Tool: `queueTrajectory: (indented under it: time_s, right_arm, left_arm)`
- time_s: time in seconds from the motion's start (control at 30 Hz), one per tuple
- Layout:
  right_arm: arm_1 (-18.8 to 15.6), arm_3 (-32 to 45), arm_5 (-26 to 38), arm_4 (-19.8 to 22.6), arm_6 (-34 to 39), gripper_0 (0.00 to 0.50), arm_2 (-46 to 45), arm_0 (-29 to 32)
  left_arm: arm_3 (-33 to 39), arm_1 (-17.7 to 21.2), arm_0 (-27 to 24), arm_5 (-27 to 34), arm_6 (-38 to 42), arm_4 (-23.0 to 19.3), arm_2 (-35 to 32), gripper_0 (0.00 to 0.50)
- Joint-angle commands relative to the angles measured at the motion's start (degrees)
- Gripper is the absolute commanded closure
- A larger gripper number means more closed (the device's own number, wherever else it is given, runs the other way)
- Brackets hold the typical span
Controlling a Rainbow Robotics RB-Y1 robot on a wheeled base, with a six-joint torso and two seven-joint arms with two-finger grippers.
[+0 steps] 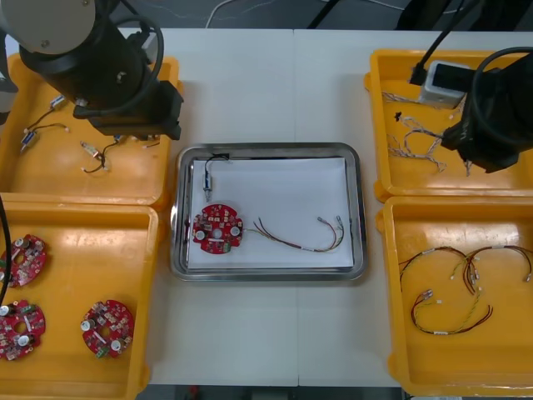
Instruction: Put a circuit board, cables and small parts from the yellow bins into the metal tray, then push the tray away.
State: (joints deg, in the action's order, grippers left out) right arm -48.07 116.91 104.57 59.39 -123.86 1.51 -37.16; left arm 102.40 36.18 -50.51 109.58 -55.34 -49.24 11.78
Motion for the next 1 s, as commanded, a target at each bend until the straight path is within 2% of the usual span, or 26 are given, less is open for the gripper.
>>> queueTrajectory:
  time_s: [0.03, 0.2, 0.37, 0.47, 0.63, 0.83, 1.0]
  right_arm:
    - [2.0, 4.3, -3.5, 0.0, 4.6, 0.500, 5.7, 0.0]
    - [2.8, 5.8, -9.4, -2.7, 8.9, 0.500, 13.3, -1.0]
    - [3.2, 4.6, -17.1, -6.8, 10.0, 0.500, 23.3, -3.4]
    - [3.6, 1.7, -21.7, -7.4, 10.1, 0.500, 28.5, -5.1]
    - [4.5, -3.8, -28.0, -7.6, 10.0, 0.500, 36.4, -9.1]
    - [6.1, -9.6, -32.4, -8.9, 9.9, 0.500, 43.1, -12.5]
    - [7.9, -15.5, -35.0, -8.6, 9.3, 0.500, 46.8, -15.7]
  left_arm:
    - [2.4, 4.5, 0.1, 0.4, -8.6, 0.5, -1.7, 0.036]
    - [2.4, 5.9, 3.3, 0.4, -9.0, 0.8, -4.6, 0.035]
    - [2.0, 8.5, 7.9, -2.2, -9.3, 6.3, -4.6, 0.036]
    - [1.8, 9.5, 8.8, -2.1, -9.3, 9.6, -4.6, 0.035]
    - [-3.3, 9.8, 9.0, -5.0, -9.1, 14.3, -5.0, 0.034]
    - [-10.3, 9.8, 8.5, -10.2, -8.5, 15.2, -7.2, 0.037]
    - [-17.1, 9.3, 5.8, -12.5, -4.7, 17.5, -7.3, 0.035]
